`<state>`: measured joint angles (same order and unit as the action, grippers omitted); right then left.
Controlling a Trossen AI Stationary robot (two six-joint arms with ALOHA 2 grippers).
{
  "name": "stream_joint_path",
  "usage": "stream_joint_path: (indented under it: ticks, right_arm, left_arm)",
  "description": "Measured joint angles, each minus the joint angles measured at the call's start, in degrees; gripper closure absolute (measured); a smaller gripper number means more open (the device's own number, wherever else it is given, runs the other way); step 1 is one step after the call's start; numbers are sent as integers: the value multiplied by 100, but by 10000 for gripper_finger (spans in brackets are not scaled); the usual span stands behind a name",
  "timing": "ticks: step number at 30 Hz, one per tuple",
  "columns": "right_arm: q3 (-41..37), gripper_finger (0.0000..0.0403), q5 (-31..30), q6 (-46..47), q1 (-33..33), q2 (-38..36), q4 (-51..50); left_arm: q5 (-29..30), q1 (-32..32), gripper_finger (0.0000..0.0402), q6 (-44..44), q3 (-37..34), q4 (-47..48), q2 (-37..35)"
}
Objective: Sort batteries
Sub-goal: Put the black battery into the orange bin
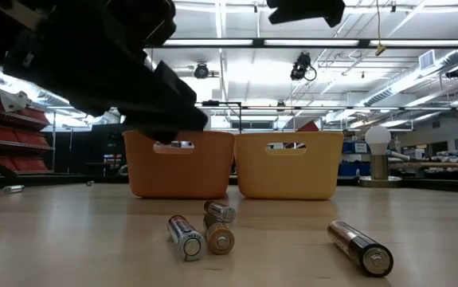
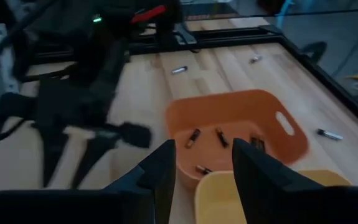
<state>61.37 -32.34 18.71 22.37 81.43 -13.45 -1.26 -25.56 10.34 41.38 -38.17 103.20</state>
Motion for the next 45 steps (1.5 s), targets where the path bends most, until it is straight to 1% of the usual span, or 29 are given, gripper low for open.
stream_joint_path:
  ticks: [2, 4, 9, 13, 17, 23, 27, 32, 35, 45]
  right_arm:
    - [-81, 260, -240, 96, 15, -4, 3]
    - [-159, 260, -408, 123, 40, -4, -12]
    - [-176, 260, -454, 321, 42, 4, 52]
    - [-178, 260, -449, 545, 177, -7, 102]
    - [-182, 260, -426, 580, 400, -7, 93]
    - [-182, 260, -465, 813, 776, -4, 12]
    - [-182, 260, -680, 877, 1029, 0, -77]
    - [-181, 260, -997, 850, 1173, 0, -109]
    - [-182, 260, -1016, 832, 1174, 0, -125]
    - [-180, 260, -1020, 766, 1048, 0, -173]
  left_arm:
    - [-219, -38, 247, 27, 105, 13, 49]
    - [-376, -88, 239, -226, 233, -11, 114]
    - [-289, -139, 215, -1129, 352, 20, 165]
    - [-367, 141, 211, -1054, 507, 23, 335]
    - [-454, 305, 230, -1349, 706, 40, 647]
    - [-1124, 343, 271, -1641, 1005, 34, 1085]
    - [-1146, 338, 288, -1951, 1000, 268, 1160]
    - [-1097, 339, 290, -2535, 1001, 625, 1163]
    - [-1053, 345, 290, -2812, 998, 680, 1163]
    - [-1047, 461, 290, -2921, 1009, 1088, 1150]
